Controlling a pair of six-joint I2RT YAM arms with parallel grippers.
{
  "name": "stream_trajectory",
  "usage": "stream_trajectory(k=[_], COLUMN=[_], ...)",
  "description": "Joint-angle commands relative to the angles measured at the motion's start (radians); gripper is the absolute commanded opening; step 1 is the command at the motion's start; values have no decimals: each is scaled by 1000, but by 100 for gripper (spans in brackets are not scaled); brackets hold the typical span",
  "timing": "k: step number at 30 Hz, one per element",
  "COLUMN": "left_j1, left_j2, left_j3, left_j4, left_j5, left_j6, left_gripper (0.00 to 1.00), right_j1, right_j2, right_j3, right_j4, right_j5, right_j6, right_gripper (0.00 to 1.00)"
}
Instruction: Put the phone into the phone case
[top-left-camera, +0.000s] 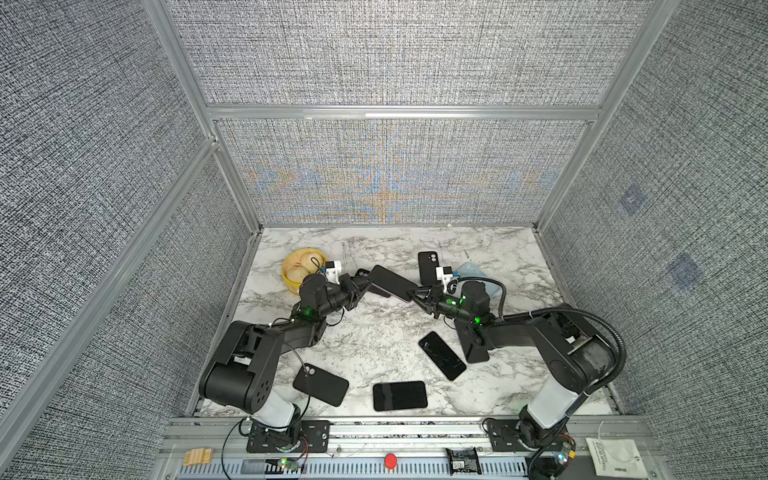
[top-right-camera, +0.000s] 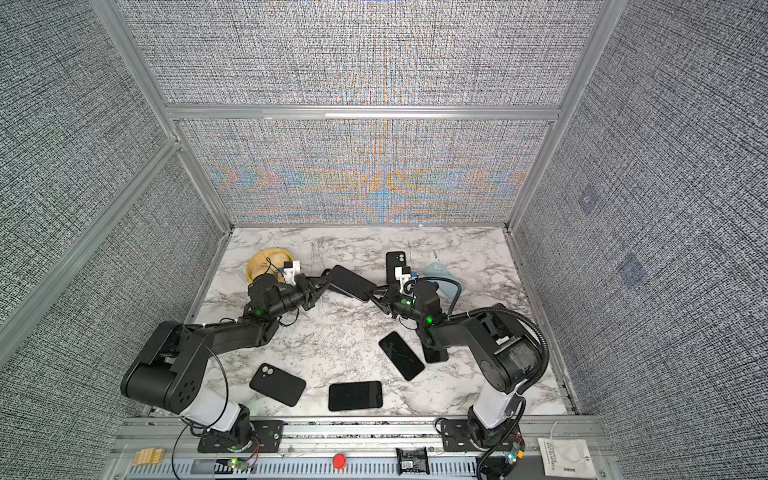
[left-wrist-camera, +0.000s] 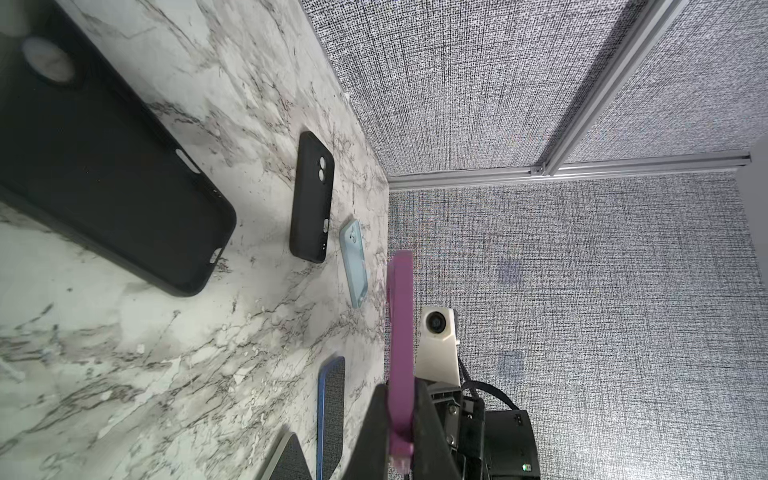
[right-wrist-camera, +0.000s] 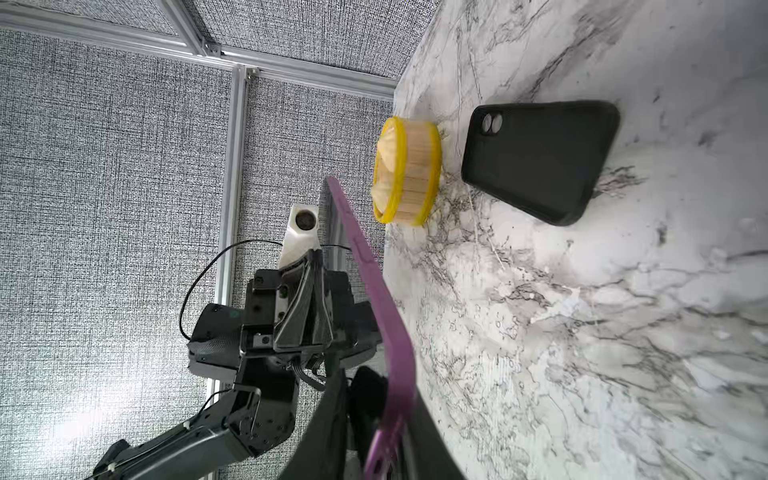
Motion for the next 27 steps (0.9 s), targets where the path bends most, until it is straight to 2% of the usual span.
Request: stream_trajectory(k=[1, 11, 13, 14, 17, 19, 21, 24, 27], left_j1=[0, -1, -2, -2, -1, 0, 0, 0, 0], left_j2=[3, -12, -17, -22, -51, -91, -152, -248, -293], left_j3=[-12, -19, -19, -20, -21, -16, 2, 50, 126], left_j4=[55, 10, -10, -24, -86, -184, -359, -638, -869], left_j5=[9, 29, 32, 34, 37, 29, 2, -78, -180], left_j6=[-1, 35, 46, 53, 90, 143, 240, 400, 534], left_gripper=[0, 0, 9, 16, 41, 60, 77, 90, 92], right_j1=[-3, -8, -7, -8, -10, -20, -32, -52, -70], right_j2=[-17, -49, -48, -47, -47, -53, -62, -83, -99], right_j3=[-3, 1, -1, -3, -1, -6, -15, -20, -19], right_j4=[46, 22, 32, 38, 46, 45, 32, -14, -79], right_j5=[-7, -9, -7, -8, -16, -21, -30, -47, -65], right_j6=[-27, -51, -46, -46, -43, -46, -58, -90, -129], right_gripper=[19, 8, 5, 2, 0, 0, 0, 0, 0])
